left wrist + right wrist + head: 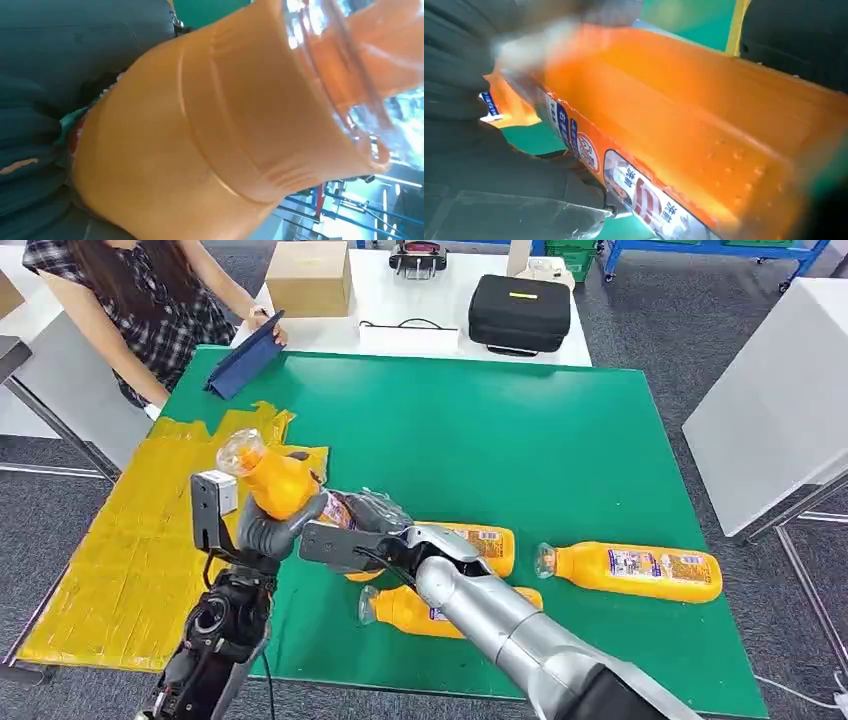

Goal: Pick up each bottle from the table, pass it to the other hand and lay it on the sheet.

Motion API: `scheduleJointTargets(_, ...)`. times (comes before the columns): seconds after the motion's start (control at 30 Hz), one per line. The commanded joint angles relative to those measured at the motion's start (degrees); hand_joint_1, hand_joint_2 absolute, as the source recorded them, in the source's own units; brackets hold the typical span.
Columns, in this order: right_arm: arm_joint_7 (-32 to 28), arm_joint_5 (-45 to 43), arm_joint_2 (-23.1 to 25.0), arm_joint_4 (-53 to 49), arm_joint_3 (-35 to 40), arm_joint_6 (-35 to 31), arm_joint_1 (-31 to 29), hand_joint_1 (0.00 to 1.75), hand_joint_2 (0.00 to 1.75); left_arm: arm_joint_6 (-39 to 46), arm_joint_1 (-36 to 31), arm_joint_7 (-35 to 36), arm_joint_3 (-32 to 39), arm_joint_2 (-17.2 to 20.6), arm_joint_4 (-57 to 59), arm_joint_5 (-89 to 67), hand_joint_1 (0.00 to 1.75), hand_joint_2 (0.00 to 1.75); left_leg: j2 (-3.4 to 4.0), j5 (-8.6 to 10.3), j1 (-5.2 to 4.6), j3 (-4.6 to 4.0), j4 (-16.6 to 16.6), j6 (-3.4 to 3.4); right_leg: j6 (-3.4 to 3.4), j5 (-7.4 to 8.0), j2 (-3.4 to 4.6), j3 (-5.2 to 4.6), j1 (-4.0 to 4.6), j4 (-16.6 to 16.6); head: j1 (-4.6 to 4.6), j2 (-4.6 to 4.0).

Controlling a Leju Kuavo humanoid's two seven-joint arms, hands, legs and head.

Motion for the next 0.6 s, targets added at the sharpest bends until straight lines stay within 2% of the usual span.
scheduleJointTargets(0.03,0.46,-1.12,-1.30,3.04,-1.01,-4.44,-0.95,0.00,0.00,0.64,-3.45,-0.29,-0.24,0.51,2.87,0.38,1.75,1.75,-0.13,-0.06,0.04,0.20,-0.03,-0.10,-0.07,-0.10,-0.17,0.29,0.04,-0.08,-0.02,0.00)
scheduleJointTargets(0.07,0.33,-2.37,-1.64,1.65,-3.77,-8.31,-0.29,0.00,0.00,3.34,-3.15,-0.38,0.81,0.49,2.34,-0.89,1.75,1.75,-0.13,-0.12,0.05,0.31,-0.03,-0.13,-0.10,-0.14,-0.18,0.43,0.06,-0.11,0.00,0.00)
scheduleJointTargets(0.13,-0.14,-3.82,-3.50,-1.85,-6.61,-10.12,0.39,0.00,0.00,6.98,-3.11,-0.48,2.28,1.37,2.17,-3.22,1.75,1.75,-0.14,-0.13,0.07,0.30,-0.01,-0.14,-0.10,-0.15,-0.19,0.43,0.07,-0.10,0.00,0.02)
scheduleJointTargets(0.17,0.10,-3.63,-5.34,-5.21,-7.51,-10.24,1.15,0.00,0.00,7.98,-2.93,-0.53,3.44,2.24,2.00,-4.02,1.75,1.75,-0.12,-0.07,0.04,0.18,-0.02,-0.11,-0.07,-0.09,-0.15,0.29,0.05,-0.07,0.00,0.00)
scheduleJointTargets(0.23,0.48,-3.68,-5.99,-7.16,-8.38,-9.46,1.68,0.00,0.00,7.76,-2.88,-0.52,4.30,2.41,2.04,-4.21,1.75,1.75,-0.13,-0.09,0.06,0.21,0.00,-0.13,-0.09,-0.12,-0.17,0.33,0.07,-0.07,0.00,0.00)
scheduleJointTargets(0.3,-0.22,-4.26,-7.42,-11.03,-10.40,-10.12,3.52,0.00,0.00,12.39,-2.53,-0.83,5.75,3.40,2.07,-8.72,1.75,1.75,-0.11,-0.06,0.04,0.16,-0.01,-0.11,-0.07,-0.08,-0.13,0.26,0.05,-0.06,0.02,0.00)
scheduleJointTargets(0.37,-1.49,-5.53,-10.91,-19.09,-11.99,-7.95,7.06,0.00,0.00,21.80,-2.01,-0.46,8.23,6.14,3.26,-19.61,1.75,1.75,-0.09,-0.14,0.07,0.38,-0.05,-0.17,-0.12,-0.14,-0.13,0.51,0.09,-0.14,0.00,0.00)
scheduleJointTargets(0.47,-2.22,-6.68,-15.28,-28.21,-11.96,-3.69,12.32,0.00,0.00,30.03,-1.90,2.56,11.89,9.40,8.23,-33.53,1.75,1.75,-0.13,-0.05,0.05,0.18,-0.08,-0.09,-0.06,-0.07,-0.14,0.31,0.06,-0.13,0.00,0.00)
scheduleJointTargets(0.5,-2.35,-6.37,-16.30,-29.82,-11.73,-3.37,13.81,0.00,0.00,31.13,-1.72,3.15,12.83,9.93,9.56,-36.46,1.75,1.75,-0.21,-0.09,0.05,0.37,-0.14,-0.12,-0.09,-0.12,-0.22,0.52,0.07,-0.21,0.02,0.00)
scheduleJointTargets(0.53,-2.73,-6.79,-17.65,-31.88,-11.61,-2.26,16.13,0.00,0.00,34.95,-1.64,5.55,13.64,10.86,13.13,-45.70,1.75,1.75,-0.05,-0.17,0.08,0.52,-0.17,-0.17,-0.13,-0.15,-0.08,0.66,0.10,-0.27,0.02,0.00)
scheduleJointTargets(0.6,-3.32,-6.27,-19.02,-33.05,-10.82,-1.85,18.01,0.00,0.00,37.48,-1.50,7.37,14.74,11.38,17.07,-53.51,1.75,1.75,-0.08,-0.12,0.05,0.49,-0.20,-0.14,-0.10,-0.12,-0.10,0.62,0.07,-0.27,0.02,0.00)
